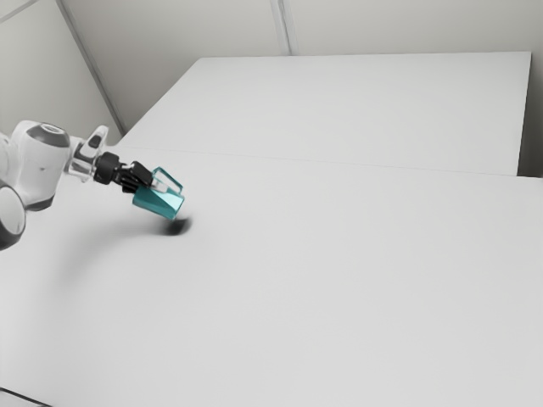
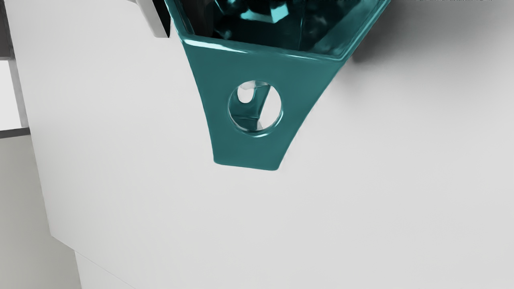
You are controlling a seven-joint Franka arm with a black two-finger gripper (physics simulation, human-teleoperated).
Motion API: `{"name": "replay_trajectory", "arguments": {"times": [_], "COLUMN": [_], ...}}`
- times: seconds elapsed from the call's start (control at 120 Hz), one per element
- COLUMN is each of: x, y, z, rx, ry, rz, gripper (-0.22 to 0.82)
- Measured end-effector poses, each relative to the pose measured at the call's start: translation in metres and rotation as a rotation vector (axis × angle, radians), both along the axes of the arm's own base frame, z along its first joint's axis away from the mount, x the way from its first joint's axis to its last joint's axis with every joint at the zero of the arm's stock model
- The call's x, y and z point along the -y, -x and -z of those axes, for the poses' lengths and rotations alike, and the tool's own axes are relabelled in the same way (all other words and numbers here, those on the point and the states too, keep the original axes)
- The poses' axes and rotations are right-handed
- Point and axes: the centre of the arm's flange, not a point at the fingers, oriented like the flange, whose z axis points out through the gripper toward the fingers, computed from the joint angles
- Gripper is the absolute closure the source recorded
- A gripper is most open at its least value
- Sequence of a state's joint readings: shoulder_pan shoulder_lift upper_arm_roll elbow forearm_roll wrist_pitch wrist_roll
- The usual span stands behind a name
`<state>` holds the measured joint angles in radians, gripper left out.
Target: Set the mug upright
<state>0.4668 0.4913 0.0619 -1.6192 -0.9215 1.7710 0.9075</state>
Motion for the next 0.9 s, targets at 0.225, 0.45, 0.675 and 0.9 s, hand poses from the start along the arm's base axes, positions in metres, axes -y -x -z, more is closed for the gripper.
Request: {"name": "replay_trajectory", "arguments": {"times": [0.225,0.45,0.675,0.9], "x": [0.046,0.092,0.138,0.165], "y": [0.005,0.013,0.026,0.048], "z": [-0.061,-0.085,-0.113,-0.116], "rx": [-0.034,-0.096,-0.136,-0.181], "ry": [-0.206,-0.373,-0.521,-0.596], "rz": [0.137,0.214,0.263,0.249], "gripper": [0.74,0.75,0.76,0.78]}}
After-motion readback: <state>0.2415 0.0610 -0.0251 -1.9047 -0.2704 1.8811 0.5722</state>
